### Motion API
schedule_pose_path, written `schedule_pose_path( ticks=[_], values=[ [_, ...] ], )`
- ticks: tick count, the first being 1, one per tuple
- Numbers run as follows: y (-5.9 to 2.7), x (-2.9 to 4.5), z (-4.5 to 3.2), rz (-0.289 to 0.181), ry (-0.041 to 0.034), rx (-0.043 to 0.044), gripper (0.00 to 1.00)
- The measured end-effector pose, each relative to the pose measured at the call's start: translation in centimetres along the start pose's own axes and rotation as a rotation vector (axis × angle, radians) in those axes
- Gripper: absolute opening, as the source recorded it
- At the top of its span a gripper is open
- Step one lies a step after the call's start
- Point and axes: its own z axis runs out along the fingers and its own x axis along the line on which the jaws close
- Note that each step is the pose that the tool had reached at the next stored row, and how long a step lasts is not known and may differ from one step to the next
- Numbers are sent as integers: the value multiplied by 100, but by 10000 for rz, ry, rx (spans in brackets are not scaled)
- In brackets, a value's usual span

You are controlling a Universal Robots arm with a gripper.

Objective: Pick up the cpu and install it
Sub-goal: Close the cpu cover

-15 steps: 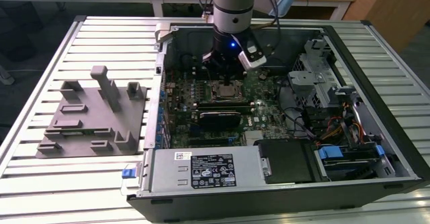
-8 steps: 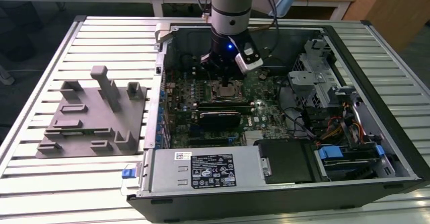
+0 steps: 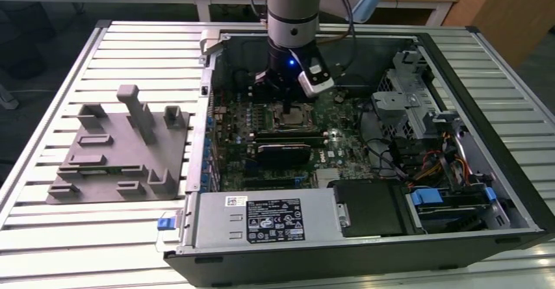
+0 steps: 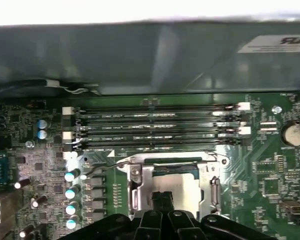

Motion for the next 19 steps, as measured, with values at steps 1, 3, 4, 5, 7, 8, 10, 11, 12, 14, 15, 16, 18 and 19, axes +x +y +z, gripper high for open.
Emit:
schedule_pose_path(
  ticks=[1, 3, 4, 5, 7, 8, 10, 11, 12, 14, 15, 16, 18, 19],
  values=[
    [-1, 15, 4, 2, -1, -1, 11],
    [-3, 48, 13, 6, -1, -1, 11],
    [-4, 60, 19, 7, -1, -1, 11],
    [-5, 69, 26, 7, -1, -2, 11],
    [-6, 86, 40, 6, 0, 0, 11],
    [-6, 92, 44, 7, 0, 0, 11],
    [-7, 93, 48, 6, 1, 2, 11],
    [-7, 93, 48, 6, 1, 1, 11],
    [-6, 93, 50, 6, 0, -1, 11],
    [-6, 95, 56, 7, -2, -3, 11],
    [-6, 96, 61, 8, -3, -4, 11],
    [-7, 97, 67, 7, -1, -1, 11],
    [-7, 98, 83, 6, -1, -2, 11],
    [-7, 99, 89, 7, -1, -1, 11]
  ],
)
